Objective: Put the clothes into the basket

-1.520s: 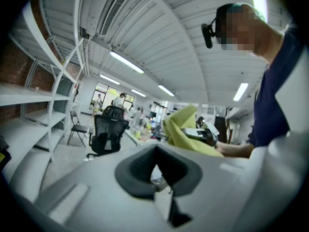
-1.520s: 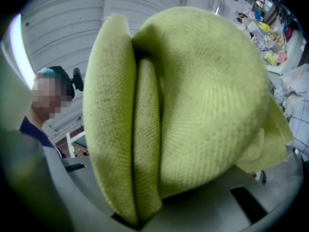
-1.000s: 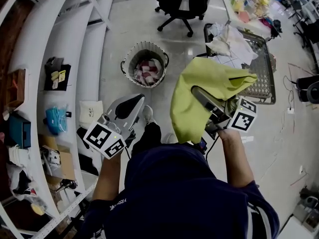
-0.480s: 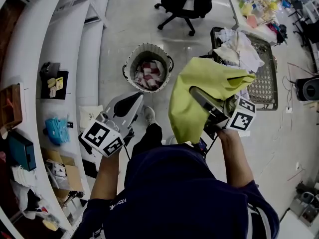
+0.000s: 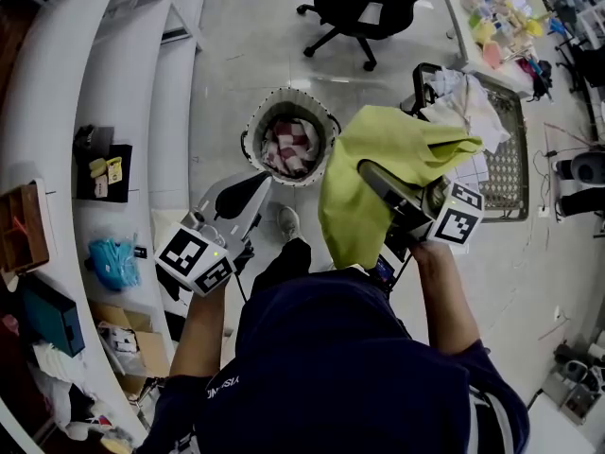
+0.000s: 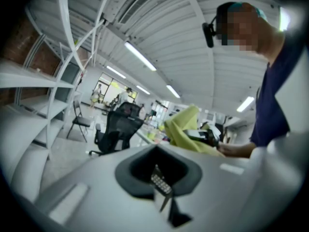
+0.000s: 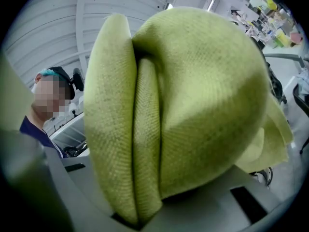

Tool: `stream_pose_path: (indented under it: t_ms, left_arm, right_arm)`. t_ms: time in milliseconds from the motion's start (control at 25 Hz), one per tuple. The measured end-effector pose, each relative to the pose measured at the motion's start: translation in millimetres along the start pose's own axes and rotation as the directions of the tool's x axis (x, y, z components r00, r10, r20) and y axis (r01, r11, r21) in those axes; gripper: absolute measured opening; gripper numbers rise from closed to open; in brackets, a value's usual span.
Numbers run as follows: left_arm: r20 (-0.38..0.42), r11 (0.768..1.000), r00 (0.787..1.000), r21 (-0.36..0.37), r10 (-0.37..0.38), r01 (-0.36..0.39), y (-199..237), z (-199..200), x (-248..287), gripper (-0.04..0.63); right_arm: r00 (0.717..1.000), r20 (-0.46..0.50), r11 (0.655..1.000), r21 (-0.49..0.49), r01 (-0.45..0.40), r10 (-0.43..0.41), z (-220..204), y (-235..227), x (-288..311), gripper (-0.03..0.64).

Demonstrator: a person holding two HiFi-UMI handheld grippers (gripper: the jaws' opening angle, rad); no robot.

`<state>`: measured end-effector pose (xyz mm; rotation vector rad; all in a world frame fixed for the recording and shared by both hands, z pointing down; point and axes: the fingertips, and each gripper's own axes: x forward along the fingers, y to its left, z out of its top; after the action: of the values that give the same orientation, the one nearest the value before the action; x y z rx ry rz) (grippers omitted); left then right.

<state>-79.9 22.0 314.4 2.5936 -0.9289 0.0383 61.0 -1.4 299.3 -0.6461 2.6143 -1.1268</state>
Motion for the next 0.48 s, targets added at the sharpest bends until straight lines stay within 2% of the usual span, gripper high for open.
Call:
stream_pose_path:
  t_ms: [480]
  left_arm:
    - [-0.015,1.000,1.000,-0.009,-0.025,0.025,69,16,8,0.004]
  right_arm:
    - [0.999,-0.011,0.999,0.006,0.048,-0.048,12,-37,62,0.092]
